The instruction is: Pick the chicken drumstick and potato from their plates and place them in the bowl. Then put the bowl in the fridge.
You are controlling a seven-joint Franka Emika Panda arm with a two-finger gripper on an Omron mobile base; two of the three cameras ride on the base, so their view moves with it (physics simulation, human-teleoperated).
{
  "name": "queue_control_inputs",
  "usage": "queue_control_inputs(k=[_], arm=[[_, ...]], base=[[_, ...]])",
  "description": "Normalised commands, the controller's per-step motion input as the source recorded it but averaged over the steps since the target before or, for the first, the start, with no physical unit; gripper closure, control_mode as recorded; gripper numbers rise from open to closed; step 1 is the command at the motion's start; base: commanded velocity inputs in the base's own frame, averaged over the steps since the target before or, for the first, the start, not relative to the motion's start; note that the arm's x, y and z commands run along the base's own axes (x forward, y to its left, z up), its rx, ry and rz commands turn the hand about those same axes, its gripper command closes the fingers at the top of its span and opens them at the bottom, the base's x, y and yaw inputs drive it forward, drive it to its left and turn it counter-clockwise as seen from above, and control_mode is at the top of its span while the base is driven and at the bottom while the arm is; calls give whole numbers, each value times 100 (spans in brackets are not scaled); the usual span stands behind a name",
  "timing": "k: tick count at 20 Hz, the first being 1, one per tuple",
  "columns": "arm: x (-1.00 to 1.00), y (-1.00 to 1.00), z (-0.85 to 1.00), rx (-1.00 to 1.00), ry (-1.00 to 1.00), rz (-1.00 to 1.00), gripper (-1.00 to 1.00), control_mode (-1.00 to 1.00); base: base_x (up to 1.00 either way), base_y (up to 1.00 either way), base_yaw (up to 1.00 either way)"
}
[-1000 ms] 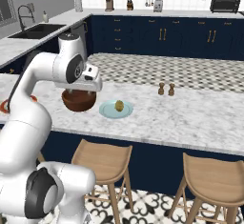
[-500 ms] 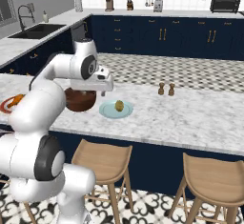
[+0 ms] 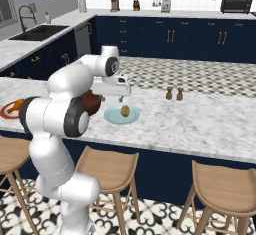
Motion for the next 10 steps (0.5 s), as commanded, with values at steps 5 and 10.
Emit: queue_control_inputs(k=[5,10], arm=[[100,0,-52,0,17,0,-100,-100],[83,-3,-64,0,0,0,-100,-100]], base=[[0,0,0],[0,0,0]])
